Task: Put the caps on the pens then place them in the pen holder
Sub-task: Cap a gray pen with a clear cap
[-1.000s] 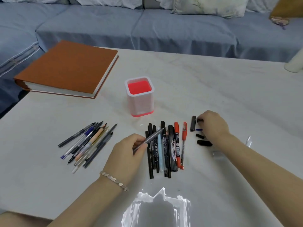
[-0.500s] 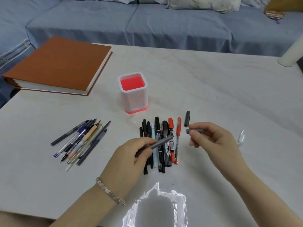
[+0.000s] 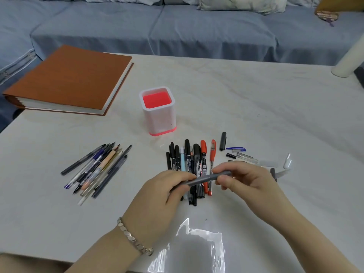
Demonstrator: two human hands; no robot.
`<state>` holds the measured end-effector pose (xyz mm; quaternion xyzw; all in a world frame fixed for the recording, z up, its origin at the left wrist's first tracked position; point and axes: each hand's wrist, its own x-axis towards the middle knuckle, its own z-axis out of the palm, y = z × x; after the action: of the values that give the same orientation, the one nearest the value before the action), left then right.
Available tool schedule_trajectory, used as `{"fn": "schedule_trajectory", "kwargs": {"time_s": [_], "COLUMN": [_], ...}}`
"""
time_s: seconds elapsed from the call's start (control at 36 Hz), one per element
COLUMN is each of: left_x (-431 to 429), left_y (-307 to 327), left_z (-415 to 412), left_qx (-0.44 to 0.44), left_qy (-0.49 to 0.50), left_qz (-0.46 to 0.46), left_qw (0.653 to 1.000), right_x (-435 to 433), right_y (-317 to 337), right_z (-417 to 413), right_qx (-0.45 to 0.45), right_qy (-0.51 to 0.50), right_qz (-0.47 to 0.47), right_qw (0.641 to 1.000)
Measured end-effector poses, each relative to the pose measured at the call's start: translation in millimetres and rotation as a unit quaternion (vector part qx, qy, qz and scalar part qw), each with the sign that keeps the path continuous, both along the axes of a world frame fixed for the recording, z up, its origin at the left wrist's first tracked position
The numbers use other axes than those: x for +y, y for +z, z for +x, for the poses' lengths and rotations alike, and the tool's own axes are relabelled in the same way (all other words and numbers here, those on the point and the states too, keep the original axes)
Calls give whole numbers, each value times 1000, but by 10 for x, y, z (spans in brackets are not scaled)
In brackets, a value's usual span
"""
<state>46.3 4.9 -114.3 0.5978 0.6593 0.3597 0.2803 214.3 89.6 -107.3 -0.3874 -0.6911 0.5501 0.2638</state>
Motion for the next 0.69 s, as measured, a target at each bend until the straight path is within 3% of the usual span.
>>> {"fn": "schedule_trajectory", "kwargs": {"time_s": [0.19, 0.47, 0.56, 0.69], "left_x": [15, 22, 25, 95], "left_y": [-9, -76, -114, -150], "left_z": [28, 80, 89, 75], "left_qx": [-10, 5, 60, 160], "left_qy": [-16, -24, -28, -43], "left_qz": [24, 65, 78, 81], "left_qw": [1000, 998, 995, 983], "right_x": [-33, -81, -92, -150], "right_y": [13, -79, -114, -235], "right_z": [18, 48, 38, 37], "right_qx": [64, 58, 63, 77], "right_qy": [12, -12, -25, -66], "right_qz": [-43, -7, -23, -127], "right_qw": [997, 998, 997, 987]}}
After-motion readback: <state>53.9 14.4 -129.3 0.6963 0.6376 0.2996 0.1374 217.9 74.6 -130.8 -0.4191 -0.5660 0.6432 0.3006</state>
